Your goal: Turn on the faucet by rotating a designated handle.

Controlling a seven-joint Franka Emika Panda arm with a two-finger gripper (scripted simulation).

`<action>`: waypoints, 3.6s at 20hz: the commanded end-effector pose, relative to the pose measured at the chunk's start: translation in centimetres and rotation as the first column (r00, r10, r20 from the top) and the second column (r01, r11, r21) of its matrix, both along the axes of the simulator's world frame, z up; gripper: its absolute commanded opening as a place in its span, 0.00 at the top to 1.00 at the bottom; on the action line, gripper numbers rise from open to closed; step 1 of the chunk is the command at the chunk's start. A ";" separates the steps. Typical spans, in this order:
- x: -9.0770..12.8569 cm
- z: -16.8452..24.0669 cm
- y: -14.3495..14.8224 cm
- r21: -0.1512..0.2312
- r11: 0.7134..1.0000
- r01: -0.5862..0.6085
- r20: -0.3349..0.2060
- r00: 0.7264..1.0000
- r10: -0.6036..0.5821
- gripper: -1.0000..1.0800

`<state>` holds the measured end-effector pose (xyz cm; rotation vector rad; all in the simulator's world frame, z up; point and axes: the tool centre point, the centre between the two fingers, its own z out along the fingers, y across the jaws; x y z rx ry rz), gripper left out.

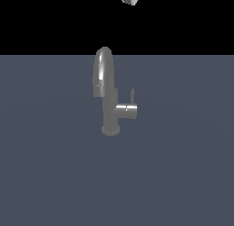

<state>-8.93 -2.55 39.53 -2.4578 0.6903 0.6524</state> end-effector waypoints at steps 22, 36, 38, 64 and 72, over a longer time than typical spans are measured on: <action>9.4 -14.4 -3.6 0.333 0.773 0.540 -0.505 0.794 -0.337 1.00; 10.8 -22.5 -3.3 0.346 0.544 0.765 -0.730 0.583 -0.356 1.00; 10.8 -23.0 -3.3 0.344 0.528 0.776 -0.742 0.569 -0.354 1.00; 5.7 -22.4 -2.6 0.341 0.514 0.787 -0.754 0.556 -0.351 1.00; 3.9 -23.9 -2.4 0.343 0.513 0.787 -0.751 0.558 -0.353 1.00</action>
